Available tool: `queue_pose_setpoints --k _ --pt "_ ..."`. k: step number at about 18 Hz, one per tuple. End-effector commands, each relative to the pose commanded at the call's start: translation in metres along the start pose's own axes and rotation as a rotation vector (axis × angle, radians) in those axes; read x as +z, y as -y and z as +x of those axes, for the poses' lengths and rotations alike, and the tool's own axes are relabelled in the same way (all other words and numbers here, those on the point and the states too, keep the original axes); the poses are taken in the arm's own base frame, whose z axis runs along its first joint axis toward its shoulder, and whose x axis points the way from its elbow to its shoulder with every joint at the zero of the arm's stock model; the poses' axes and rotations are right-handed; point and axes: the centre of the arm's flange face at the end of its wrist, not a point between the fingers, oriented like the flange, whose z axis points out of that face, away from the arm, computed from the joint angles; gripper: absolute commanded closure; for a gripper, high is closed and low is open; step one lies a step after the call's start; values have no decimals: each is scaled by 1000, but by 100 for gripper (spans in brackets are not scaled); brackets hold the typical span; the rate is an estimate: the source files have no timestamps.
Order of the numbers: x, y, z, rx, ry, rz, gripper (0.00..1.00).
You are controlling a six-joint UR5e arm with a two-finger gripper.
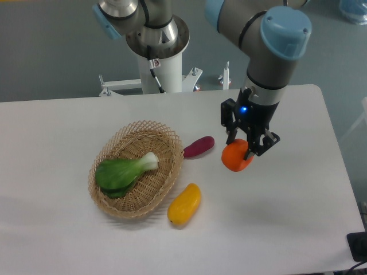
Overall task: Place the orange on the table
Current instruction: 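Carry the held orange with the gripper and lower it toward the table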
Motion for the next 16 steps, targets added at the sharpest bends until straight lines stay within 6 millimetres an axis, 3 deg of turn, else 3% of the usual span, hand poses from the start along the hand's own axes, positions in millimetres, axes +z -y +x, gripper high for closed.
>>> queue_pose_setpoints --k 7,9,16 --pt "62 -9 -30 -13 15 -46 49" --pt "88 -13 -30 -46 37 -44 49" --pt "134 -21 -15 -91 31 -88 48"
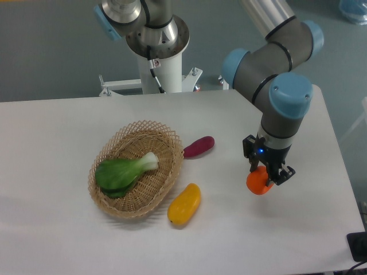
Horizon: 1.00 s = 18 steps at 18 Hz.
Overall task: Place the orange on the table
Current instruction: 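Carry the held orange with the gripper and lower it toward the table, then set the orange on the table and open the gripper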
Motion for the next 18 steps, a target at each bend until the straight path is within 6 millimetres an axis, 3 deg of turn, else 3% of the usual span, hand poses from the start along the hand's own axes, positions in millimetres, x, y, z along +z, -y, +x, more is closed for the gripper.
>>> queue_pose_setpoints --k 5,18 --pt "26 -2 16 2 -52 -7 48" --pt "37 5 22 16 -73 -17 43"
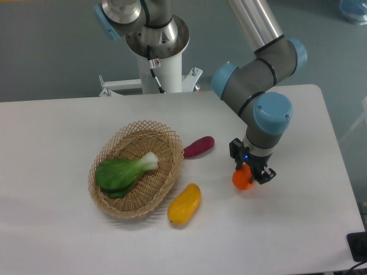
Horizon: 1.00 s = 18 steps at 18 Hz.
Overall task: Place the orange on the table
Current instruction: 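Set the orange on the table and open the gripper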
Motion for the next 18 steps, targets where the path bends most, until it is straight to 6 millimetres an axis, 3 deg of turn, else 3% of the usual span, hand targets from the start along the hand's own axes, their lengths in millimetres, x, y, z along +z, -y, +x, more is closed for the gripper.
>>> queue_pose_setpoints --k 4,7,8,9,14,18 --pt "0 0 0 2 0 0 42" --pt "-3 0 0 9 5 0 18" --pt "-4 0 0 12 8 1 5" --pt "-6 0 1 11 9 1 2" --pt "-12 1 2 2 20 2 0" --pt "-38 3 -9 1 85 10 0"
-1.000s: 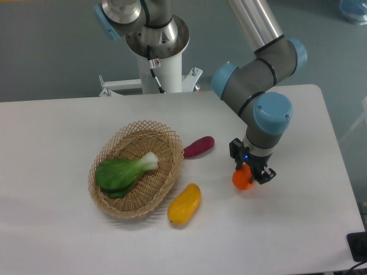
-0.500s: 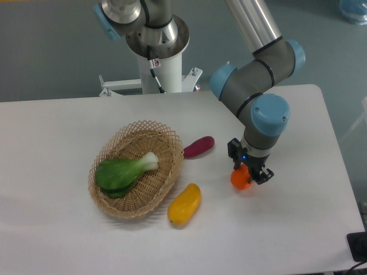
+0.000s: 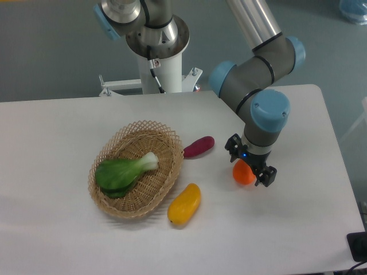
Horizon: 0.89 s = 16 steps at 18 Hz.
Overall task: Place the orange on the table
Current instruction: 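Set the orange on the table and open the gripper, then lift the open gripper up and away from the orange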
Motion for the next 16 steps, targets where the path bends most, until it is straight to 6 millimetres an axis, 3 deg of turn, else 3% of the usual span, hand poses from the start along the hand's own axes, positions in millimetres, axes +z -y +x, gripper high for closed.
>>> queue_pose_setpoints --k 3,6,9,12,16 --pt "-44 10 -21 -6 88 7 0" --pt "-64 18 -30 9 126 14 0" --pt "-115 21 -38 19 114 8 0" --pt "-160 42 -33 48 109 22 0" --pt "-193 44 -18 50 97 40 0"
